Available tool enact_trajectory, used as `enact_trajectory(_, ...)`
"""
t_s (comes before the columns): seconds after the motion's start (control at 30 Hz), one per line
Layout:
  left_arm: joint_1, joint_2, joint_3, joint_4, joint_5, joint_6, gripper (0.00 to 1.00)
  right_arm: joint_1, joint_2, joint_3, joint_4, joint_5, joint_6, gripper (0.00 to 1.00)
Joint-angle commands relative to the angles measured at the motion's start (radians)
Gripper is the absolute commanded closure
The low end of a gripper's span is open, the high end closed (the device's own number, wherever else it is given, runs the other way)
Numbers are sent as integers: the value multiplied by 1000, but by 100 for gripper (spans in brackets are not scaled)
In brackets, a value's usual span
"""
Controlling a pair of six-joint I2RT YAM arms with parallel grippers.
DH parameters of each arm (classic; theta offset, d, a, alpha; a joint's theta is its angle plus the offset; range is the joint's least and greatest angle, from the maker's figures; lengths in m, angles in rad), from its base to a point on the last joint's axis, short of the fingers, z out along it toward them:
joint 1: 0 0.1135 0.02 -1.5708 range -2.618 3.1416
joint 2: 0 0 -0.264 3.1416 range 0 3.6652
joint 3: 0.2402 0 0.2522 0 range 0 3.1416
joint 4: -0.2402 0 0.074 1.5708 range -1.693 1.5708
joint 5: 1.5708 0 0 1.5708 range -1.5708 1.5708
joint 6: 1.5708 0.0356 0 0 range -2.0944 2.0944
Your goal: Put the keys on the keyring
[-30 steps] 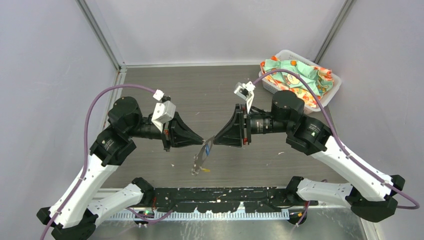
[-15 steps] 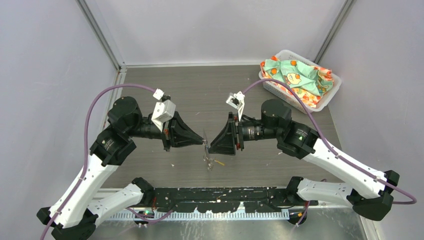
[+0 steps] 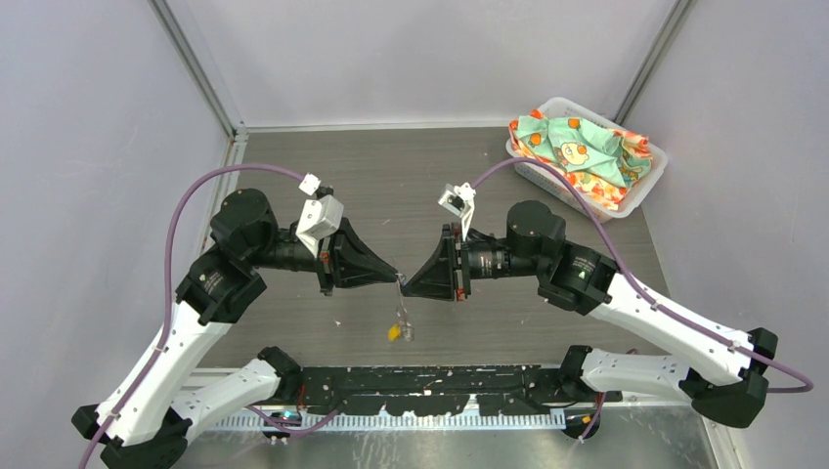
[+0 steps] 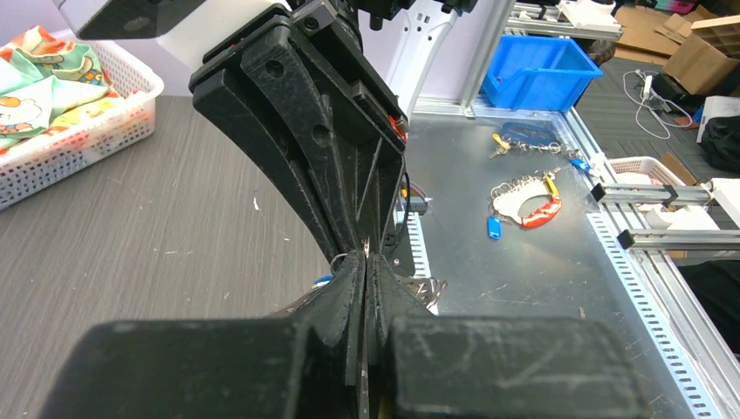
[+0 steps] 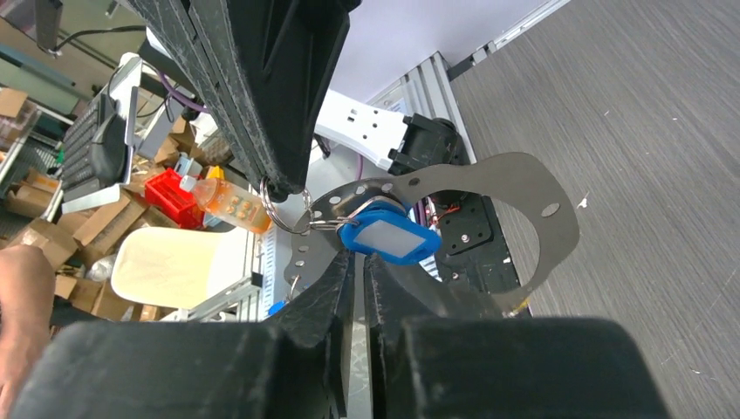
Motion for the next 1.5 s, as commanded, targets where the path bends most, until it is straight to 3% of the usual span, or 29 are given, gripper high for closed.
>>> enact_trajectory(0.0,-3,-14,1,51,-6,3,100,4,-36,25,60,39,-8,88)
enact_trajectory(0.43,-2,-8,0,54,-8,6,100,5,-72,34,70,45,-9,93)
enact_trajectory(0.5,-3,-8,2,55,-5,4,100,5,-81,40,26,70,-36,82)
enact_trajectory(0.6,-2,-8,12,46,1,6,100,5,-125,27,-66,151,-99,54)
enact_trajectory(0.73,-2,-6,21,24,-35,32,100,7,-198,-24,-106,214,-138,34)
enact_trajectory(0.8,-3,-11,11,22,-103,45,100,16,-233,-52,-107,262,-146,28)
enact_trajectory(0.9,-2,-21,-14,27,-244,44,100,53,-264,-72,-121,360,-190,2)
enact_trajectory(1.07,-3,-22,-42,29,-424,17,100,187,-222,-60,-158,604,-296,0)
enact_trajectory(1.33,-2,-31,-57,43,-443,7,100,441,15,-37,-98,1096,-498,0)
enact_trajectory(1.47,-3,-36,-61,44,-450,7,100,455,103,-58,63,1169,-529,12)
